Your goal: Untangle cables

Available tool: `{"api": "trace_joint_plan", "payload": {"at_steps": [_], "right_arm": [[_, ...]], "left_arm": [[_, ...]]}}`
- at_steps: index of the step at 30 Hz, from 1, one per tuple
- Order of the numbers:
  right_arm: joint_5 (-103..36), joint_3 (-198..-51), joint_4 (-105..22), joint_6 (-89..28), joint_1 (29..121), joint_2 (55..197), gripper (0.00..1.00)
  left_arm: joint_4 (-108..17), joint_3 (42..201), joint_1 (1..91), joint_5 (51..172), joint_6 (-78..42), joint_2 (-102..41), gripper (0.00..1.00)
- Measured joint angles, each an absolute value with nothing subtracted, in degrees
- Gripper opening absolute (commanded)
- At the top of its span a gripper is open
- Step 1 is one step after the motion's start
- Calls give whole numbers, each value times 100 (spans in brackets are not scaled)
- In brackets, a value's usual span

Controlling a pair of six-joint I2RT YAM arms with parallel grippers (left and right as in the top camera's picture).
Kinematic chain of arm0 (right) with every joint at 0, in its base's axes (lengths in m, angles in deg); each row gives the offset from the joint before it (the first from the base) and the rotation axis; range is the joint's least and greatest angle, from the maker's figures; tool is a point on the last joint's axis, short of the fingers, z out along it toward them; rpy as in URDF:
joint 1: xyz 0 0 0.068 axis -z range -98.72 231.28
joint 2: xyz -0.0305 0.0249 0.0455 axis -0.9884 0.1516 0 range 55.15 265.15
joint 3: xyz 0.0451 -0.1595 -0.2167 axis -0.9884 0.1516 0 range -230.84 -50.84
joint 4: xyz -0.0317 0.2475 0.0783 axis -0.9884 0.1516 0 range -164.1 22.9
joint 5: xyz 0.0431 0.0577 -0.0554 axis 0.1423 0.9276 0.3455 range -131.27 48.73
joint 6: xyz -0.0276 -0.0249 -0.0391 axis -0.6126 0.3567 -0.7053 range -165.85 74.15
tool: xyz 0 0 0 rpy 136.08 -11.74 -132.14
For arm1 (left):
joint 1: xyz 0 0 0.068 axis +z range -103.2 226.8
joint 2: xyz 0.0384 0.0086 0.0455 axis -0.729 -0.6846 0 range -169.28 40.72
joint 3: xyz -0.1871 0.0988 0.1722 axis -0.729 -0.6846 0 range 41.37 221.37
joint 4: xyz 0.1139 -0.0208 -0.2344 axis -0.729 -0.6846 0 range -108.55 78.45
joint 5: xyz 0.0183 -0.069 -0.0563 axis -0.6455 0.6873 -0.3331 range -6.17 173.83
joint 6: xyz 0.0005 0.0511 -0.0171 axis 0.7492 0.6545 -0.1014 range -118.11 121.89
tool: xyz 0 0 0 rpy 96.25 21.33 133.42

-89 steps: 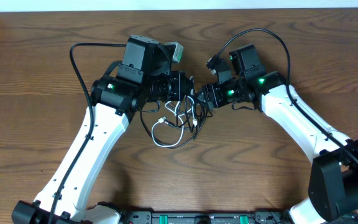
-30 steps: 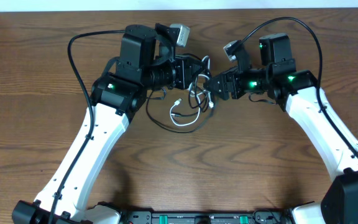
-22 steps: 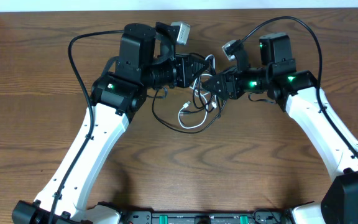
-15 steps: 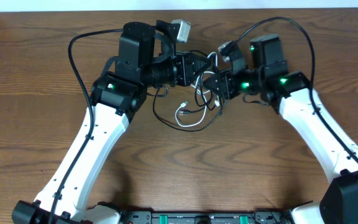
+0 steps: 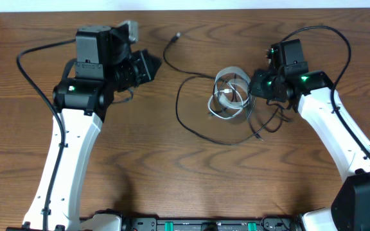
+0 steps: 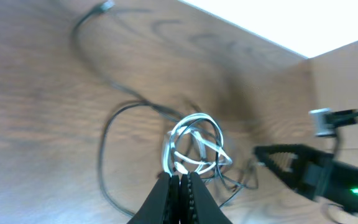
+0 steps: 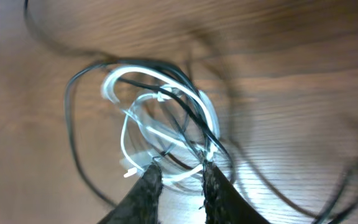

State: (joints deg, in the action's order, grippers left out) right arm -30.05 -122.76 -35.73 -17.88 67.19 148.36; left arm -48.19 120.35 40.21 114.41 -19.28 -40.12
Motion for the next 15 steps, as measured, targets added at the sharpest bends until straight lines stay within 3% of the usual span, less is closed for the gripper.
{"api": "trace_joint_plan", "payload": {"at_steps": [3, 9, 12, 15], "right_arm": [[-2358, -12276, -3584, -2210, 6558, 14836, 23], [-2474, -12276, -3555, -2053, 6411, 14836, 28], [-2664, -12276, -3577, -1814, 6772, 14836, 41], [-2775, -12276, -3562, -1729, 7279, 14836, 45]], "left_arm": [[-5221, 12037, 3988, 11168, -1572, -4016, 8], [-5367, 12037, 3914, 11083, -1264, -4018, 7], [-5374, 12037, 3824, 11059, -1198, -4018, 8], [-5354, 11996, 3568, 11048, -1154, -4031, 16]]}}
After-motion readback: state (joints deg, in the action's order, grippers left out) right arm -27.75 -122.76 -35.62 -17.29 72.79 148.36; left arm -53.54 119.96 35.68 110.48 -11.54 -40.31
